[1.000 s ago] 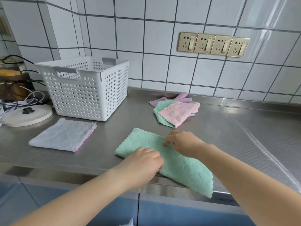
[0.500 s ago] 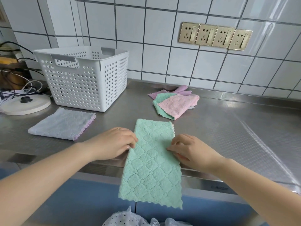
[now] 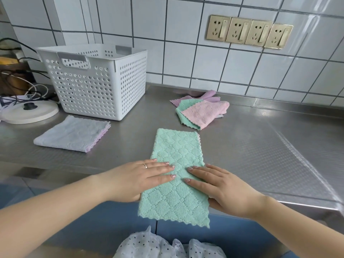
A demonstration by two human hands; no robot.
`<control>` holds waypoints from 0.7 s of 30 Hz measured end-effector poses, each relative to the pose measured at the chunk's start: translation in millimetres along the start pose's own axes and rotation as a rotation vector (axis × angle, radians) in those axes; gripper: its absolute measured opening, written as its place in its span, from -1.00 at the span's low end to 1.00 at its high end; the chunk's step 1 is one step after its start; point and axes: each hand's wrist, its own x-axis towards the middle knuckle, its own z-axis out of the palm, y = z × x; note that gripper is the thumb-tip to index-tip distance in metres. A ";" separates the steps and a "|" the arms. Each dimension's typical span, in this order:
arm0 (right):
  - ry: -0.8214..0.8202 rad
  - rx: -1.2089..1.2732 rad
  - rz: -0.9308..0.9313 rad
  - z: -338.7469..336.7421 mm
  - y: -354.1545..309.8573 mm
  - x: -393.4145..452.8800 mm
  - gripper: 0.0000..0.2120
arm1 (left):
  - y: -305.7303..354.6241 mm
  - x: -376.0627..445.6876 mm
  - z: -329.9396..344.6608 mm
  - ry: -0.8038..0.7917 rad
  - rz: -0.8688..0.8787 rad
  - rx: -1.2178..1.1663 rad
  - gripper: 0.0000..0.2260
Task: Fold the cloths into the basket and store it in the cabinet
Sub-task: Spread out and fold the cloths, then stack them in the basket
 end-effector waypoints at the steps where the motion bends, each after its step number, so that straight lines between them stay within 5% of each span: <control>1: 0.026 0.020 0.010 -1.5 -2.1 0.7 -0.55 | -0.5 -0.6 3.0 0.039 0.007 -0.042 -0.25; 5: 0.140 0.406 0.250 -9.3 -6.1 5.4 -0.50 | -6.5 -7.6 11.3 0.129 -0.311 -0.699 -0.24; 7: 0.239 0.645 0.473 -13.4 -5.1 13.5 -0.64 | -7.8 -1.4 7.2 0.253 -0.514 -0.963 -0.39; 12: 0.470 0.890 0.834 -9.7 16.1 54.7 -0.78 | -23.6 34.5 -1.8 0.501 -0.828 -1.122 -0.91; 17: 0.348 0.958 1.073 6.6 49.4 86.0 -0.69 | -44.2 59.3 4.6 0.572 -0.934 -1.391 -0.60; 21: 0.254 0.870 1.179 16.4 67.5 97.9 -0.73 | -61.9 71.9 17.3 0.463 -1.096 -1.335 -0.32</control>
